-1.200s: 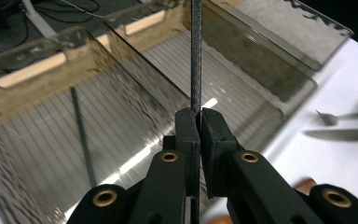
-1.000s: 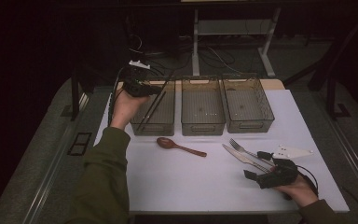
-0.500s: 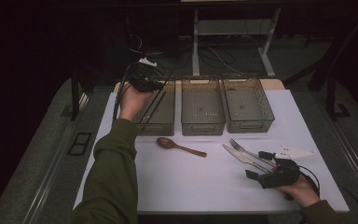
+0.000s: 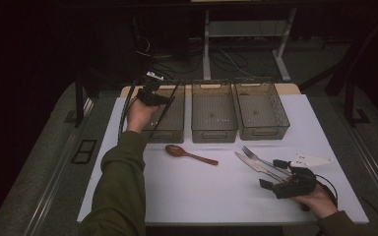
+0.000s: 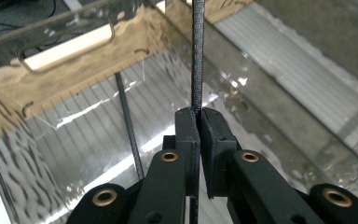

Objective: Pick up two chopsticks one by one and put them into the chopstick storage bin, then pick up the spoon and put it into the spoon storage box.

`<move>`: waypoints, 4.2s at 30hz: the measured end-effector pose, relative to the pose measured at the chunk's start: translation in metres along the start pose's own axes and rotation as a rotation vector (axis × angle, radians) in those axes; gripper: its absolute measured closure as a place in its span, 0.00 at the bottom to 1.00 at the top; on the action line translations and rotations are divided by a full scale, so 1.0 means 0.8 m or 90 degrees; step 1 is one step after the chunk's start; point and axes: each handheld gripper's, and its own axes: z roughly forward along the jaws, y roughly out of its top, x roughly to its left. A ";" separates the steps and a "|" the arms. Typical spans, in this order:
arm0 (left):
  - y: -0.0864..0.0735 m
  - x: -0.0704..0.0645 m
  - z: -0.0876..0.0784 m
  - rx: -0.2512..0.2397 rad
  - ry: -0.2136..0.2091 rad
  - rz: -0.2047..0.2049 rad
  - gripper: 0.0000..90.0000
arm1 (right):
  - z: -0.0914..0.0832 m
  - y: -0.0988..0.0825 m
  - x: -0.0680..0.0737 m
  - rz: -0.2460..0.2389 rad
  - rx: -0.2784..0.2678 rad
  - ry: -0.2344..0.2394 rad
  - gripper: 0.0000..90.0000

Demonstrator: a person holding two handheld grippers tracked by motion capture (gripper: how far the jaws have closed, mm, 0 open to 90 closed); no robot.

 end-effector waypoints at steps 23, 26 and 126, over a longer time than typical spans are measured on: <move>-0.008 -0.017 -0.010 -0.068 -0.037 -0.008 0.66 | 0.001 0.001 -0.001 0.001 0.000 -0.001 0.03; -0.011 -0.020 -0.016 -0.077 -0.054 -0.001 0.62 | 0.002 0.001 -0.001 0.001 0.003 -0.001 0.03; -0.174 -0.131 -0.025 -0.124 -0.054 0.071 0.68 | 0.003 0.000 0.004 -0.008 0.010 -0.005 0.03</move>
